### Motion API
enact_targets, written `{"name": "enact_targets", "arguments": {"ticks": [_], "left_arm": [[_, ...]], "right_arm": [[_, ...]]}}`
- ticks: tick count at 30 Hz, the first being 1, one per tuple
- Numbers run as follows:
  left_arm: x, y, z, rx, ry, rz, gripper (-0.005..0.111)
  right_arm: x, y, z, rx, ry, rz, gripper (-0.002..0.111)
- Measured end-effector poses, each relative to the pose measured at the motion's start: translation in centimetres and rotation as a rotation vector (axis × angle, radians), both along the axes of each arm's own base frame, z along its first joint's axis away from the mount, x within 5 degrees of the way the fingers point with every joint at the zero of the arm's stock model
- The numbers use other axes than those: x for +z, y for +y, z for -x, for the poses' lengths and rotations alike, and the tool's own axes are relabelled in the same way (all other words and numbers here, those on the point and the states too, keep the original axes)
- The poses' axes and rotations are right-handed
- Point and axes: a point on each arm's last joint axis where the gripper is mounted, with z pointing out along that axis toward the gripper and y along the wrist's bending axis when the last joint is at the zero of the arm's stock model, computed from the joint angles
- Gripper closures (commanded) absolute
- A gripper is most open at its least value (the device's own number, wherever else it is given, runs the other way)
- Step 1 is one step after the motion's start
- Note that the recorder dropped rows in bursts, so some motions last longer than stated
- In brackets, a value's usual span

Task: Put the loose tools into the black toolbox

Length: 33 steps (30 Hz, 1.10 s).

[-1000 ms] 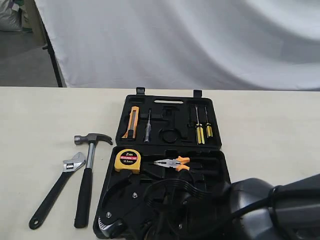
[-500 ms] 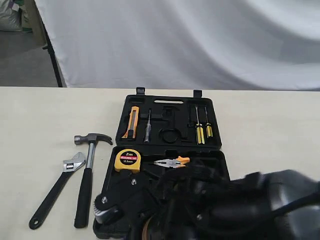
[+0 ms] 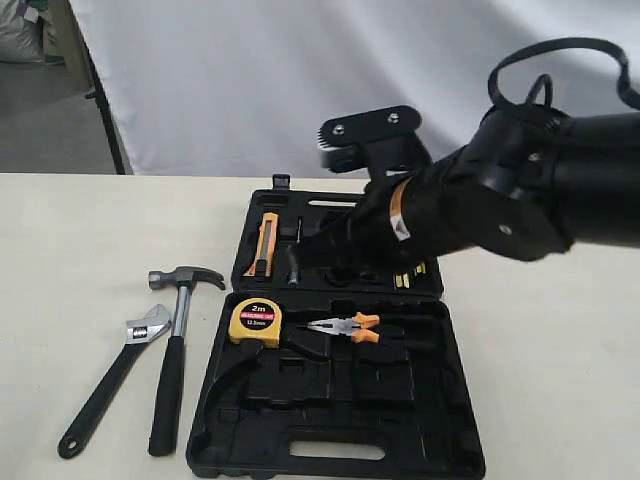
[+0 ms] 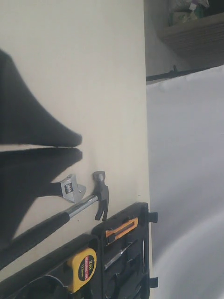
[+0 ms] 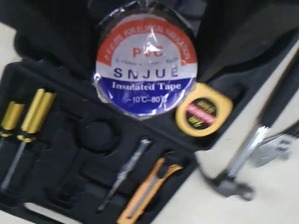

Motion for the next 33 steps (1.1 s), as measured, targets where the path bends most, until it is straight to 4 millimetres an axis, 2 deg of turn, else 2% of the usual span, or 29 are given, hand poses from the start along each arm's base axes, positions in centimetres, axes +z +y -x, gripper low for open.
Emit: {"name": "enact_targets", "arguments": {"ticks": [5, 10, 14, 18, 23, 33], "left_arm": [[0.0, 0.0, 0.0, 0.000, 0.000, 0.000, 0.106], [0.0, 0.0, 0.0, 0.000, 0.000, 0.000, 0.106], [0.0, 0.0, 0.0, 0.000, 0.000, 0.000, 0.106], [0.0, 0.0, 0.0, 0.000, 0.000, 0.000, 0.106], [0.0, 0.0, 0.0, 0.000, 0.000, 0.000, 0.106], [0.0, 0.0, 0.0, 0.000, 0.000, 0.000, 0.106]], "right_arm": [[-3.3, -1.1, -6.4, -0.128, 0.027, 0.014, 0.109], [-6.2, 0.3, -9.6, -0.147, 0.049, 0.027, 0.109], [-8.6, 2.3, -10.5, -0.121, 0.067, 0.046, 0.109], [-10.1, 3.7, -11.3, -0.108, 0.076, 0.062, 0.109], [-12.1, 4.2, -11.8, -0.104, 0.094, 0.076, 0.109], [-13.0, 3.5, -12.7, -0.117, 0.092, 0.055, 0.109]]}}
